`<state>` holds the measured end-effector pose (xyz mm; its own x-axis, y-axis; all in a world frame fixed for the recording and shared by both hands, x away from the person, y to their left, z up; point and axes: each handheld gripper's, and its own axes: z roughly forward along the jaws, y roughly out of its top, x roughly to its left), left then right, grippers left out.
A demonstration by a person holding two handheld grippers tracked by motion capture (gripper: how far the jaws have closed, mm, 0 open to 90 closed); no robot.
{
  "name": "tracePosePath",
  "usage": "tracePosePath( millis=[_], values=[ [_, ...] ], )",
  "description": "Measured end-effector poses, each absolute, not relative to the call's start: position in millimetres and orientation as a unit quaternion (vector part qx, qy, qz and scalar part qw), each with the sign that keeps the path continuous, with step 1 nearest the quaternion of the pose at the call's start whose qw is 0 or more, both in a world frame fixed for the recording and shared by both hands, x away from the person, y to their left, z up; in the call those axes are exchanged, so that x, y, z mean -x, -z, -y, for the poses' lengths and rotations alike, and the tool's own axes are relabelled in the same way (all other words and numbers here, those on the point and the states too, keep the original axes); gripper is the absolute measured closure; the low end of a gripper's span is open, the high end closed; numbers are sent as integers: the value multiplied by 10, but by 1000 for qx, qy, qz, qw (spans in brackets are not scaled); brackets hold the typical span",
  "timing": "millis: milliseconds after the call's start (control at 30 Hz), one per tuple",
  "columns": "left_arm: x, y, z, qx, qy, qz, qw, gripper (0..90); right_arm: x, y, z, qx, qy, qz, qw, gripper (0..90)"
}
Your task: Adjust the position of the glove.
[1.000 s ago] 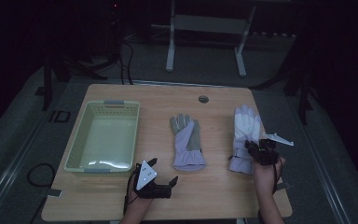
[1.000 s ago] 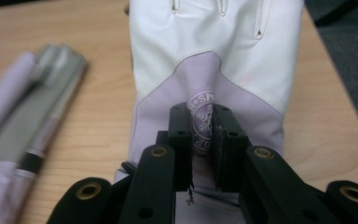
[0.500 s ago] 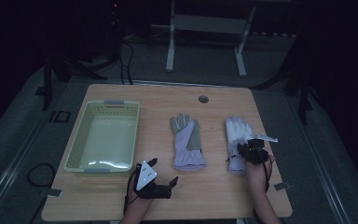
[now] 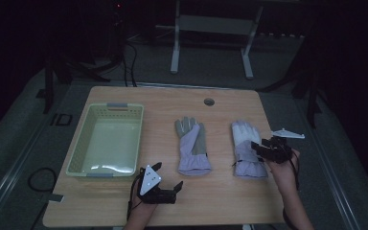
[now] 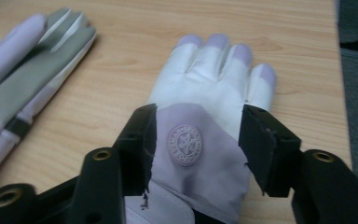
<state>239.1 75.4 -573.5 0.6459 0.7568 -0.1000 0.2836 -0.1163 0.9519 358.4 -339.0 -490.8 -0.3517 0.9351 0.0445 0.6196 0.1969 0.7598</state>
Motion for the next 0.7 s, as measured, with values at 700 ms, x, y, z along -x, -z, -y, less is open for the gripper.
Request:
tracePosePath(
  millis=[700],
  values=[
    [-2383,5736,-749,-718,-213,-356,559,1,-3722,5447,3323,-502,-320,-778,202,501]
  ],
)
